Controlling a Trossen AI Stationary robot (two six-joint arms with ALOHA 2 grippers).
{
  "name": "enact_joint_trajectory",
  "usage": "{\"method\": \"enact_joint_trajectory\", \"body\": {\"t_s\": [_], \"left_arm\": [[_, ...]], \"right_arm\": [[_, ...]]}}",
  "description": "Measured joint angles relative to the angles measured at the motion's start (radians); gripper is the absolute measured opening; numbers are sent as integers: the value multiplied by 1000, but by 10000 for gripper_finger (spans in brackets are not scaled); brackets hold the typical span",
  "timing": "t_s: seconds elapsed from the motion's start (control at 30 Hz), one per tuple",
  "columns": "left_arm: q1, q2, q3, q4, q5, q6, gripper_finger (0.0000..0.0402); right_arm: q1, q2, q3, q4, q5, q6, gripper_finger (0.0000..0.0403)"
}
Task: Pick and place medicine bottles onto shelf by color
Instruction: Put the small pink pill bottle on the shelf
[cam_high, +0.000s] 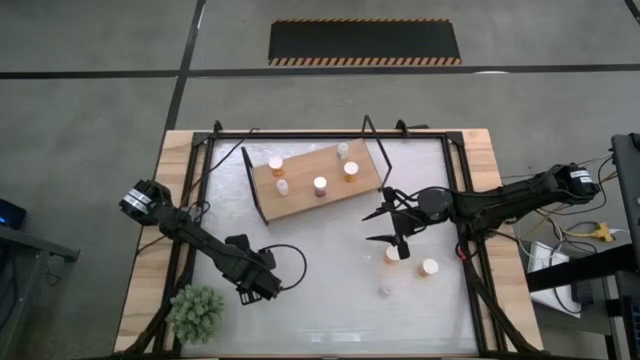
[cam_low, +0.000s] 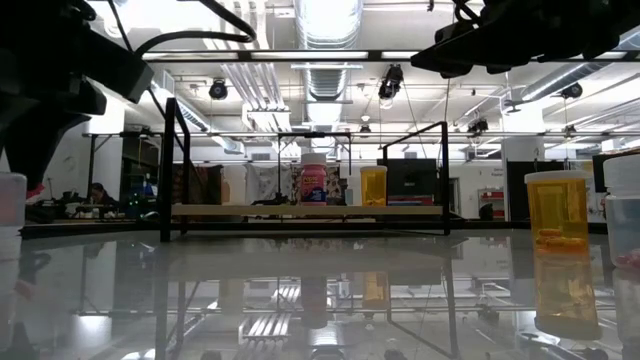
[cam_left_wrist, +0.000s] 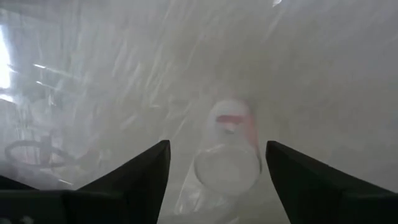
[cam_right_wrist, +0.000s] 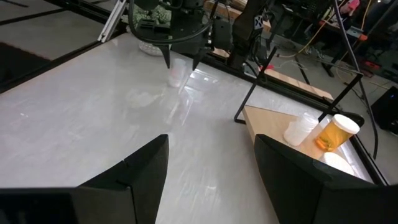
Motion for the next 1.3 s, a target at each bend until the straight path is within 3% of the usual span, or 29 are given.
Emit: {"method": "enact_joint_trajectory", "body": {"t_s": [0.4, 0.63, 0.73, 0.83, 1.0, 1.07, 1.13, 1.2, 1.3], "left_arm": [[0, -1, 0, 4, 3, -1, 127], [-1, -2, 4, 2, -27, -2, 131], [-3, -28, 16, 2, -126, -19, 132], [-9, -81, 28, 4, -292, -85, 133], [-36, -180, 27, 132, -687, -124, 133], [-43, -206, 17, 282, -869, -25, 133], [-45, -216, 7, 481, -998, 170, 133], [-40, -216, -3, 724, -1063, 432, 133], [-35, -192, -26, 1125, -1079, 850, 134]], "right_arm": [[0, 0, 0, 0, 0, 0, 228], [0, 0, 0, 0, 0, 5, 228], [0, 0, 0, -2, 0, 7, 228], [0, 0, 0, -8, 0, 7, 228], [0, 1, 0, -3, 0, 7, 228], [0, 5, 0, 24, 0, 8, 228], [0, 17, -4, 79, -1, 14, 228], [0, 44, -11, 186, -12, 30, 228], [2, 113, -18, 395, -36, 64, 228]]}}
